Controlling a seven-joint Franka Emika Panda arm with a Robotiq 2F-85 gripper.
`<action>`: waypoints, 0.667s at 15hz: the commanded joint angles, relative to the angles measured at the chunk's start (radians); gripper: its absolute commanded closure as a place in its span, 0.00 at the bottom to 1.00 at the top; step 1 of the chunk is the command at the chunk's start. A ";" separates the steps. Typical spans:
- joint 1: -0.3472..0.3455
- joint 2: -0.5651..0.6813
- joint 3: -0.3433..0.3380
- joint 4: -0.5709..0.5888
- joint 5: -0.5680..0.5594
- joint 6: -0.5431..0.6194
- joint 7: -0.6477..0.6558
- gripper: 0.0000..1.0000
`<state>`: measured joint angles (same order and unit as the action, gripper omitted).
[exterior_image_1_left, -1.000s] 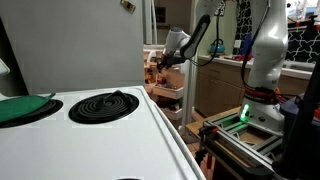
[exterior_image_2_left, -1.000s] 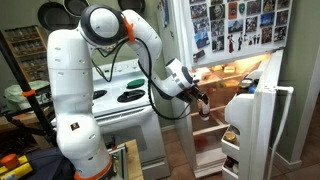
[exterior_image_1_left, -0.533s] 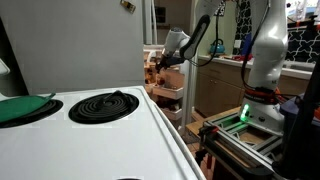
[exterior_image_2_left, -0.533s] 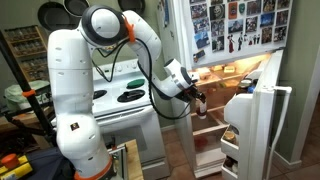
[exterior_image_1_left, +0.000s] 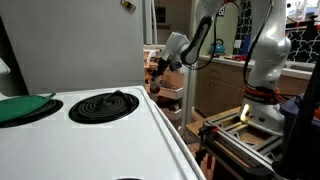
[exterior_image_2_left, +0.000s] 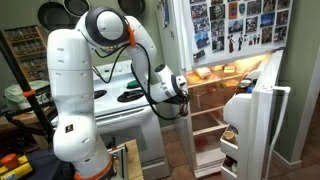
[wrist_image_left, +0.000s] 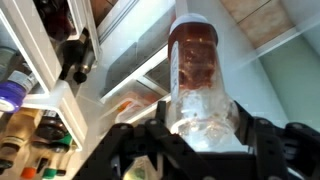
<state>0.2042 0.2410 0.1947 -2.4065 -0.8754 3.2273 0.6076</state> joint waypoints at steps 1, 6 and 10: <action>-0.187 -0.045 0.205 -0.086 0.016 -0.026 -0.177 0.63; -0.421 -0.066 0.447 -0.102 0.031 -0.032 -0.351 0.63; -0.599 -0.075 0.636 -0.091 0.034 -0.043 -0.448 0.63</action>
<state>-0.2672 0.2062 0.6914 -2.4782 -0.8727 3.2144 0.2398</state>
